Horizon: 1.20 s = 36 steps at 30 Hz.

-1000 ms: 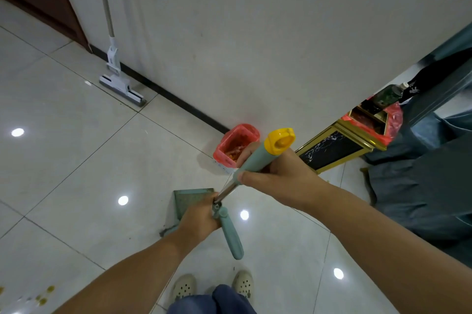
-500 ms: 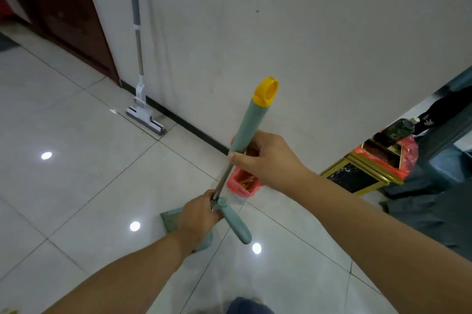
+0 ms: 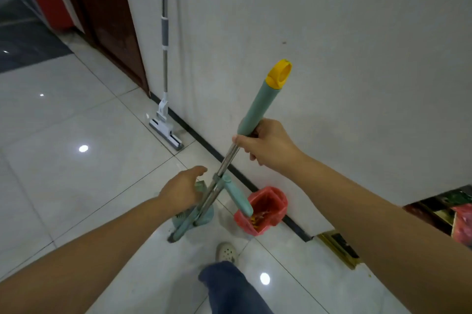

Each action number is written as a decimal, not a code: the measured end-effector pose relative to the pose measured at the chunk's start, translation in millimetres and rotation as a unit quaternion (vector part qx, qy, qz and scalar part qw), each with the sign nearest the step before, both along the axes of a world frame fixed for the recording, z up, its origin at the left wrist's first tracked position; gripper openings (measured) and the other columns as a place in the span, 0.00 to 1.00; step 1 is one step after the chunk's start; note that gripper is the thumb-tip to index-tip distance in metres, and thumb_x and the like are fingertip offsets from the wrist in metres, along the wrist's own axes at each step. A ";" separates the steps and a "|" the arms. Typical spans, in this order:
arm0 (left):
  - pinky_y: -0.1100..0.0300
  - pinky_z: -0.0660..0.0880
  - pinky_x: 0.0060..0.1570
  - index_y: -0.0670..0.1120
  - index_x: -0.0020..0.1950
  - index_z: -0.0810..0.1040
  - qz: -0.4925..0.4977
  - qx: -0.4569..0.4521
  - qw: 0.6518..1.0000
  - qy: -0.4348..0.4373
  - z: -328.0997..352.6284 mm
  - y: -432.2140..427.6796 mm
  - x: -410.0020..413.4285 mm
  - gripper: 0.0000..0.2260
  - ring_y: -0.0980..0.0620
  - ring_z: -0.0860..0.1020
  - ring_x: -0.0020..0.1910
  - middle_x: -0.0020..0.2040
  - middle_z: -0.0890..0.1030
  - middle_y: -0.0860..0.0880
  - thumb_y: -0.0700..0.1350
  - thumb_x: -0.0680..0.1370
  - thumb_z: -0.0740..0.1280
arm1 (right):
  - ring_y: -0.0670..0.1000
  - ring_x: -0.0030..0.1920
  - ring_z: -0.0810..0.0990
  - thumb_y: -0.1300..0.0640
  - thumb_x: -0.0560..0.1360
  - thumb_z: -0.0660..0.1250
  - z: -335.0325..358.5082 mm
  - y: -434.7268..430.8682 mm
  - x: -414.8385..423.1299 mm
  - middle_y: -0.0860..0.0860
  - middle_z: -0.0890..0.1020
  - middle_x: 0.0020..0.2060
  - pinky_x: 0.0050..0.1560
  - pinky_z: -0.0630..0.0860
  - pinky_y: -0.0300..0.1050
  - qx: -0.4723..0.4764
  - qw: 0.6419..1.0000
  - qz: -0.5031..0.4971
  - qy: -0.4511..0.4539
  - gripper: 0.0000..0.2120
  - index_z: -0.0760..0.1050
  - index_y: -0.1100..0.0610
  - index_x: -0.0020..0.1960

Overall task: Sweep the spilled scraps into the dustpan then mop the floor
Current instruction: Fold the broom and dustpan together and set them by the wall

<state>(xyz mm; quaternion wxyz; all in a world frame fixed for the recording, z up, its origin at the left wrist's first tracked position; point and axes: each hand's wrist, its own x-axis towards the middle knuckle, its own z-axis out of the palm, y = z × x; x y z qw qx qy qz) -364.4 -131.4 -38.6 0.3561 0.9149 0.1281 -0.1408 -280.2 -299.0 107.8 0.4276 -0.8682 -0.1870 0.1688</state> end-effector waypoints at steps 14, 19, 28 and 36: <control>0.53 0.74 0.61 0.44 0.68 0.71 -0.006 0.004 0.999 0.038 -7.6 35.4 23.0 0.20 0.48 0.75 0.61 0.64 0.76 0.45 0.42 0.76 0.67 | 0.56 0.29 0.79 0.60 0.74 0.69 -38.2 -9.8 56.6 0.58 0.78 0.31 0.30 0.79 0.48 -0.014 0.997 0.062 0.041 0.05 0.75 0.58 0.41; 0.55 0.74 0.60 0.43 0.64 0.74 -0.019 -0.024 0.997 0.073 -18.5 50.6 -15.4 0.16 0.49 0.76 0.59 0.62 0.78 0.46 0.43 0.77 0.67 | 0.51 0.29 0.78 0.64 0.73 0.69 -51.2 -30.2 20.1 0.55 0.77 0.30 0.31 0.77 0.43 -0.057 0.996 0.029 0.065 0.06 0.74 0.57 0.39; 0.61 0.71 0.54 0.44 0.62 0.75 -0.043 0.004 0.992 0.115 -17.2 37.5 -51.9 0.13 0.49 0.77 0.56 0.58 0.80 0.46 0.44 0.78 0.63 | 0.52 0.33 0.80 0.63 0.74 0.68 -60.0 -69.8 -24.2 0.54 0.80 0.34 0.36 0.78 0.41 -0.088 0.991 0.041 0.088 0.03 0.74 0.61 0.44; 0.64 0.70 0.50 0.44 0.59 0.77 -0.008 0.004 0.996 0.092 -9.5 -10.6 -60.3 0.11 0.50 0.77 0.53 0.55 0.81 0.46 0.44 0.78 0.62 | 0.44 0.31 0.78 0.61 0.73 0.69 -57.7 -122.4 -21.0 0.49 0.78 0.32 0.36 0.76 0.41 -0.109 0.987 0.100 0.060 0.03 0.74 0.57 0.42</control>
